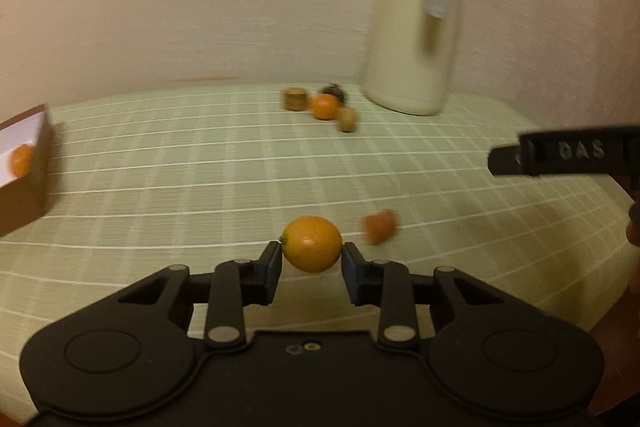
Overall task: Organize fruits
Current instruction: 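Lift the orange with the left tool while the right tool grasps the brown cake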
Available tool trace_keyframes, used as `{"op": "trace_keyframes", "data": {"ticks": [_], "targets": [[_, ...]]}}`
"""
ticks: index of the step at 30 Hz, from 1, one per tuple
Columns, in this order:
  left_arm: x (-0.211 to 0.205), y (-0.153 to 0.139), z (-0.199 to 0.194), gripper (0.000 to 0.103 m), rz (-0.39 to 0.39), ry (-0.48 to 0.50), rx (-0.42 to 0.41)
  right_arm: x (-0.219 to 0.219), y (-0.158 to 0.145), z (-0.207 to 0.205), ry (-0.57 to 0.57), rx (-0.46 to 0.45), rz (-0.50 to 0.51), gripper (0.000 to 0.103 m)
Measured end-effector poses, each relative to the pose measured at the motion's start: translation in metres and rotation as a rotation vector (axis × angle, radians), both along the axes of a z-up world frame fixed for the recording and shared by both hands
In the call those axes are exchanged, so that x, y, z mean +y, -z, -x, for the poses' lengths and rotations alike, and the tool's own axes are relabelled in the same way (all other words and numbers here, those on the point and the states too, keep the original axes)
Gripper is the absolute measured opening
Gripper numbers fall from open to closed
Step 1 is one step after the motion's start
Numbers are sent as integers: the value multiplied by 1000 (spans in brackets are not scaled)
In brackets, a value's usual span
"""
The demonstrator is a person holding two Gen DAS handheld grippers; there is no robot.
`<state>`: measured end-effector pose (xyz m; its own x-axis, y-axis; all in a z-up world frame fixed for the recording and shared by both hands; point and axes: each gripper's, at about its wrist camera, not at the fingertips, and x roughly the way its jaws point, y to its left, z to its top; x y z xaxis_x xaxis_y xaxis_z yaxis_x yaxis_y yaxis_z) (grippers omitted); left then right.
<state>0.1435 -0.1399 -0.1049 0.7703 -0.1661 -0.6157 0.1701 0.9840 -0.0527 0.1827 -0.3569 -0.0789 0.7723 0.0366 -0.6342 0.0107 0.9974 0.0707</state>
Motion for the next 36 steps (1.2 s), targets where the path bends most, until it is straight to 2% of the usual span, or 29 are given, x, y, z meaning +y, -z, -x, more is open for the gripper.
{"op": "trace_keyframes", "data": {"ticks": [3,7,9,10,11,15,21,22,24,25,26,36], "targets": [[27,-4,1,23,1,-53,2,19,1,-4,-93,16,-36,103],[53,-8,0,23,2,-114,3,56,7,-9,-200,45,22,103],[63,-9,2,23,2,-137,-1,68,11,-12,-221,66,23,94],[68,-10,3,23,0,-147,-2,72,12,-14,-230,79,19,82],[73,-10,5,23,-1,-157,-2,75,15,-16,-233,91,19,79],[88,-9,8,23,-6,-187,3,85,19,-20,-242,110,19,78],[98,-10,11,23,-22,-202,1,91,25,-28,-235,150,29,67],[100,-10,12,23,-23,-202,1,91,26,-28,-235,160,34,64],[100,-10,12,23,-21,-204,1,91,30,-31,-235,185,41,43],[101,-10,12,23,-20,-205,0,90,32,-33,-238,200,36,25],[102,-11,13,23,-18,-206,-1,90,33,-34,-241,211,32,21],[116,-16,24,23,-33,-208,-20,100,23,-27,-283,172,28,21]]}}
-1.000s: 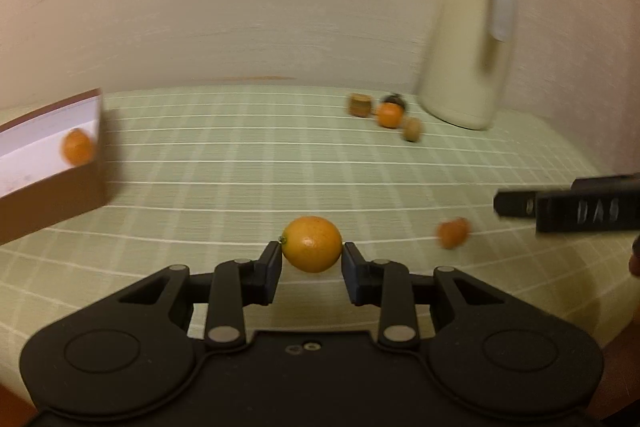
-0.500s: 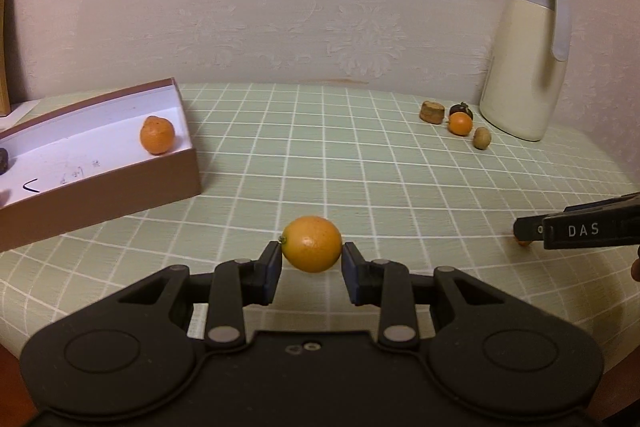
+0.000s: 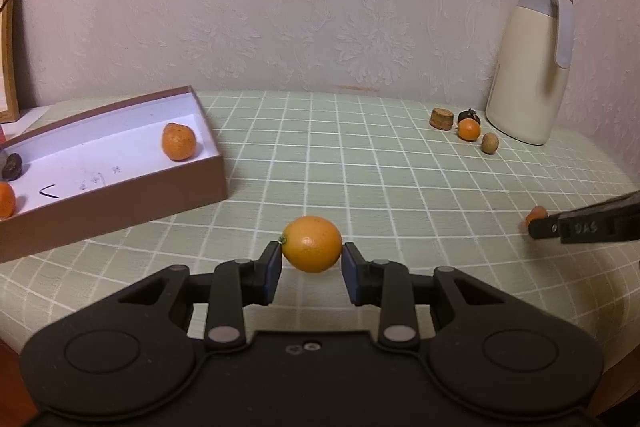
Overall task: Organize fruits
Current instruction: 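Lift the orange with the left tool while the right tool grasps the brown cake, then carry the orange and the cake over the white box with both tools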
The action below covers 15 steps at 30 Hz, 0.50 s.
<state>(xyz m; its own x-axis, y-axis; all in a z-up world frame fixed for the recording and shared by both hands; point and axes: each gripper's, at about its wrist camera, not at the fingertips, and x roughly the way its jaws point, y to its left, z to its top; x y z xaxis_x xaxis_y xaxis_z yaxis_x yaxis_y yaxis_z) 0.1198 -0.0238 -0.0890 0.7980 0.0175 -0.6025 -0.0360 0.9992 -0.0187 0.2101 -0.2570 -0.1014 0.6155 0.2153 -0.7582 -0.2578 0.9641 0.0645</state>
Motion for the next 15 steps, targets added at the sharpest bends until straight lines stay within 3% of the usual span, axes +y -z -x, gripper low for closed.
{"op": "trace_keyframes", "data": {"ticks": [15], "targets": [[67,-12,28,23,-15,-119,-23,72,-33,25,-212,-118,-59,21]]}}
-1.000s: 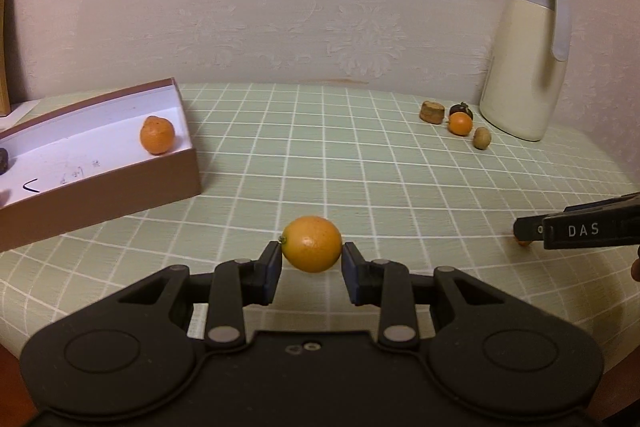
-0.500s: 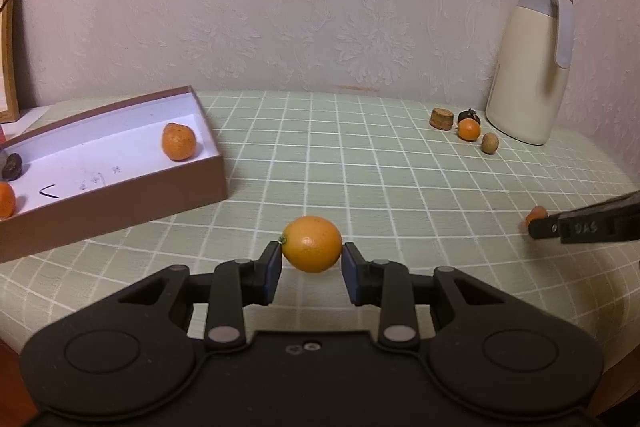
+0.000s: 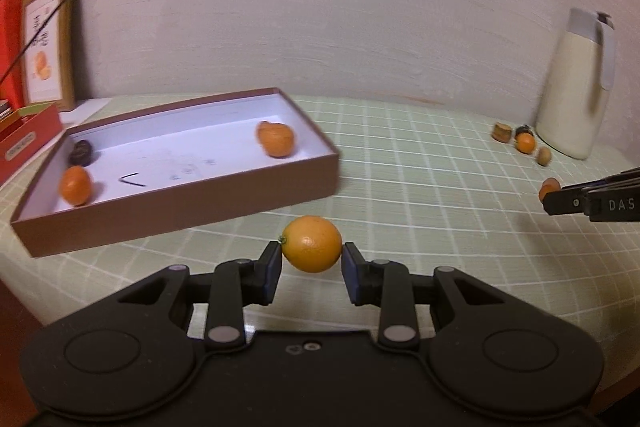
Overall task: Organize fruits
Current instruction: 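Carry the orange and the cake over the white box with both tools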
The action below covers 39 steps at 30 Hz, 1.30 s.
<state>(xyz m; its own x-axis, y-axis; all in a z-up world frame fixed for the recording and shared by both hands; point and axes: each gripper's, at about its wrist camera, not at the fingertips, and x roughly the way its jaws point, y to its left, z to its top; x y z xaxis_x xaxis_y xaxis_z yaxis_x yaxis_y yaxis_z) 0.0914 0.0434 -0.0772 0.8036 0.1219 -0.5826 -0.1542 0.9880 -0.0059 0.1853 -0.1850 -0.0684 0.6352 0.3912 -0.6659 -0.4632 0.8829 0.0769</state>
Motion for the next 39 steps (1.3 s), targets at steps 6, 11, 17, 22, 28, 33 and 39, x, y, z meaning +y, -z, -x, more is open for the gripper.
{"op": "trace_keyframes", "data": {"ticks": [6,11,17,22,28,33,39], "targets": [[25,-7,9,23,4,-52,-20,38,-6,9,-98,-28,-27,21],[46,-16,19,23,-2,-92,-46,71,-15,13,-170,-55,-52,21],[71,-26,29,23,-7,-139,-70,103,-22,16,-242,-71,-78,21],[90,-34,33,23,-8,-182,-90,121,-23,19,-287,-72,-88,21],[118,-44,34,23,-33,-234,-115,144,-29,19,-327,-93,-108,21],[142,-52,29,23,-43,-276,-135,169,-37,12,-348,-117,-127,21],[162,-56,14,23,-26,-309,-157,193,-41,-8,-350,-136,-142,21]]}}
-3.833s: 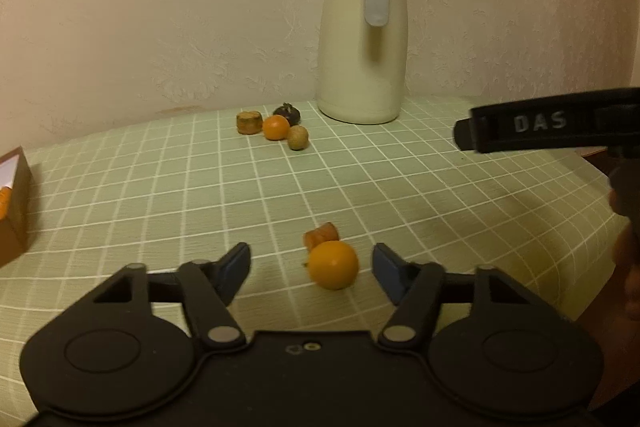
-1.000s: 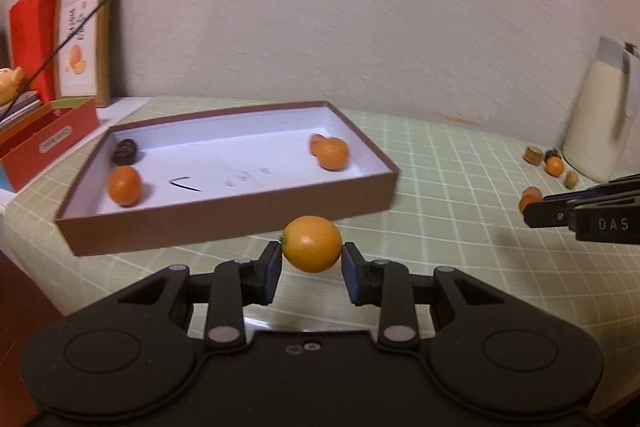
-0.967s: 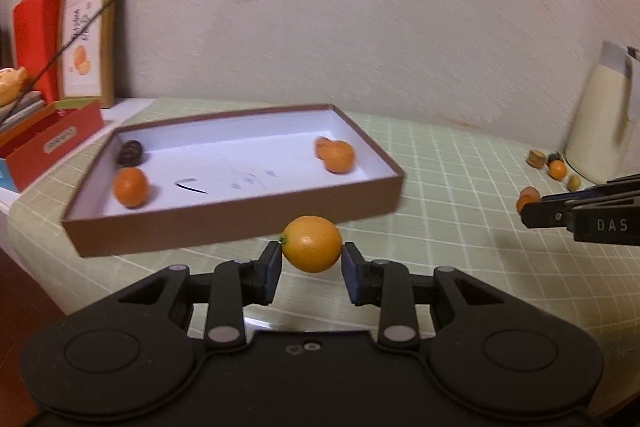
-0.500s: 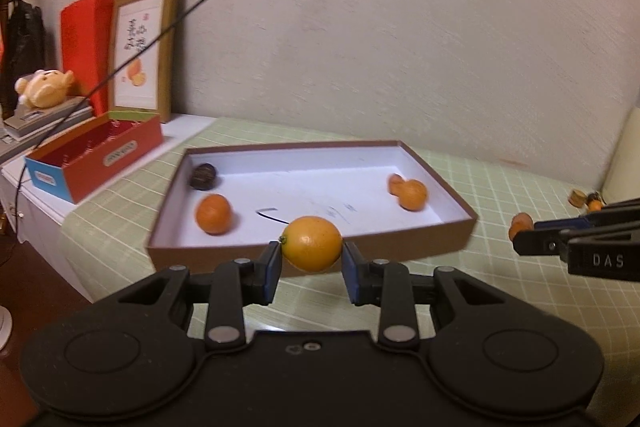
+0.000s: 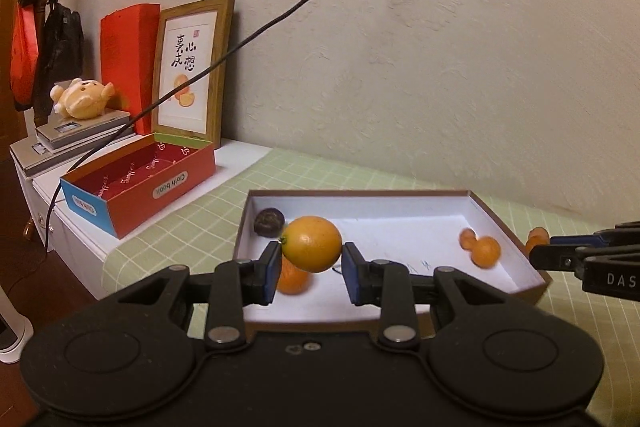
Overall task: Organize fruits
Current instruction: 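Carry the orange and the cake over the white box with both tools, then open both tools to drop the orange and the cake into the box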
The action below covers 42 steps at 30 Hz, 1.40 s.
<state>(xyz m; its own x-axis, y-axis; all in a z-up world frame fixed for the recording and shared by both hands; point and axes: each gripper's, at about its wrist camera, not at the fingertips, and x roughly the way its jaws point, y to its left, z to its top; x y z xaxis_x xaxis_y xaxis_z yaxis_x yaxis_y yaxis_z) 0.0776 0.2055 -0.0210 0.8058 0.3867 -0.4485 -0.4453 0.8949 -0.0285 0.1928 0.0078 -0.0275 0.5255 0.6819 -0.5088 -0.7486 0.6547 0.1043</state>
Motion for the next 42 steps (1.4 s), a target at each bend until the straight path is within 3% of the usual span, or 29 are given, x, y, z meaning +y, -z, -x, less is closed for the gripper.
{"op": "trace_keyframes", "data": {"ticks": [16,31,32,34,35,36,37,38,42], "targets": [[32,12,-61,23,29,-30,-11,46,13,-73,32,6,-28,21],[61,28,-86,23,37,-62,36,62,29,-110,55,24,-22,21],[62,29,-88,24,40,-60,37,63,30,-112,59,26,-24,21],[63,29,-90,41,24,-81,37,65,33,-116,59,31,-24,22],[62,27,-87,79,6,-107,24,67,35,-118,54,29,-8,24],[61,24,-82,95,-23,-134,-17,69,37,-119,68,18,14,35],[61,21,-78,96,-49,-147,-42,66,38,-118,93,-4,6,75],[63,19,-76,97,-54,-147,-45,62,38,-117,105,-16,-26,96],[78,20,-69,97,-6,-191,-46,54,34,-118,133,-29,-61,98]]}}
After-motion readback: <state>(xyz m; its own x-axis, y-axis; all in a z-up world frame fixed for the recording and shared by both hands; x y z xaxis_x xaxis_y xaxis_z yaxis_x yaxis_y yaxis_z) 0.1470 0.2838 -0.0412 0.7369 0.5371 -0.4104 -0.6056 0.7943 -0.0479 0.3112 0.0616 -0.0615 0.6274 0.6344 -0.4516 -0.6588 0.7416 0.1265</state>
